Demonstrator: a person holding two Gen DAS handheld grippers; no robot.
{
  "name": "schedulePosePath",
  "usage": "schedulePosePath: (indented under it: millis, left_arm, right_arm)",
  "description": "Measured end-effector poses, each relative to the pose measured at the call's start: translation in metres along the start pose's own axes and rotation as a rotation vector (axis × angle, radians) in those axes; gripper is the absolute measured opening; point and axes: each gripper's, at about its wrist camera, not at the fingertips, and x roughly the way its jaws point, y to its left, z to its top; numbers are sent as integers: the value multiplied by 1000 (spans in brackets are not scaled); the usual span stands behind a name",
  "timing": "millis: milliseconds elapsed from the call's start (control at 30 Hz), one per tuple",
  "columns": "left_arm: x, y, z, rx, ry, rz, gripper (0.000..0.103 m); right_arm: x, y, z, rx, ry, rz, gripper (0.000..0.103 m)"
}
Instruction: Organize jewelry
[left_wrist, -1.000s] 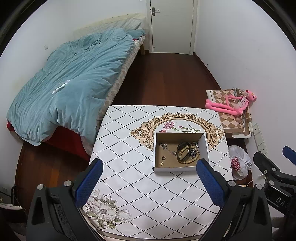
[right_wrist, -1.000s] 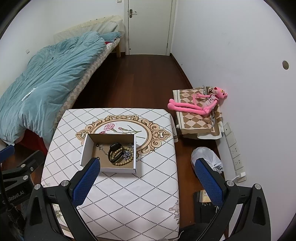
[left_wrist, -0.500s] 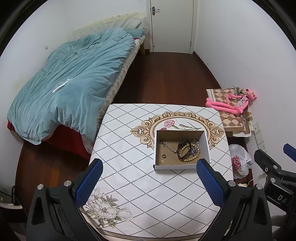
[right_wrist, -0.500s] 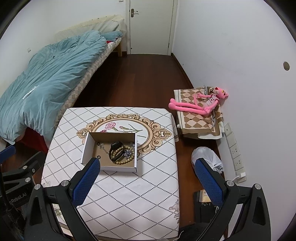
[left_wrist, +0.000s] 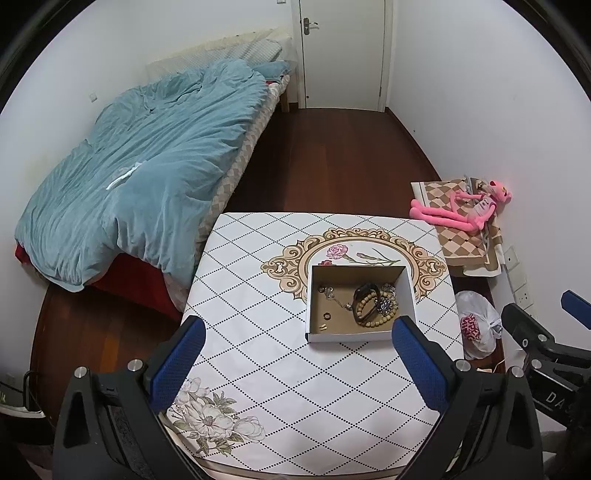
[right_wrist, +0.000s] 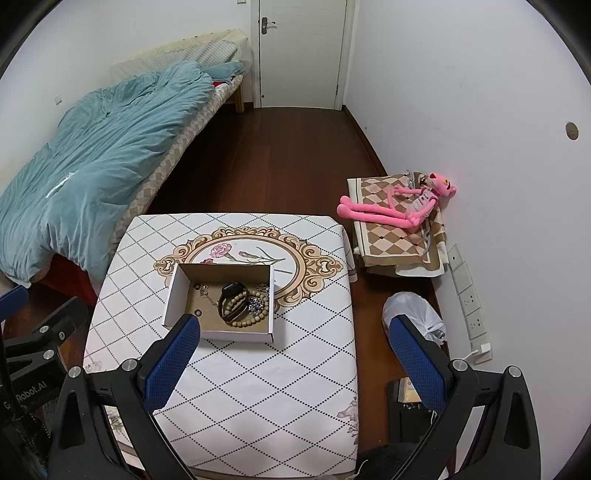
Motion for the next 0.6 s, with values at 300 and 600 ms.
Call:
schedulePosePath:
  millis: [300, 600]
  left_arm:
    - [0, 1, 1, 3, 4, 4, 103]
    - [0, 0, 1, 3, 3, 5, 103]
  right_arm:
    - [-2, -1, 1, -7, -1, 3, 103]
    - [-1, -2, 2, -13, 2, 4, 103]
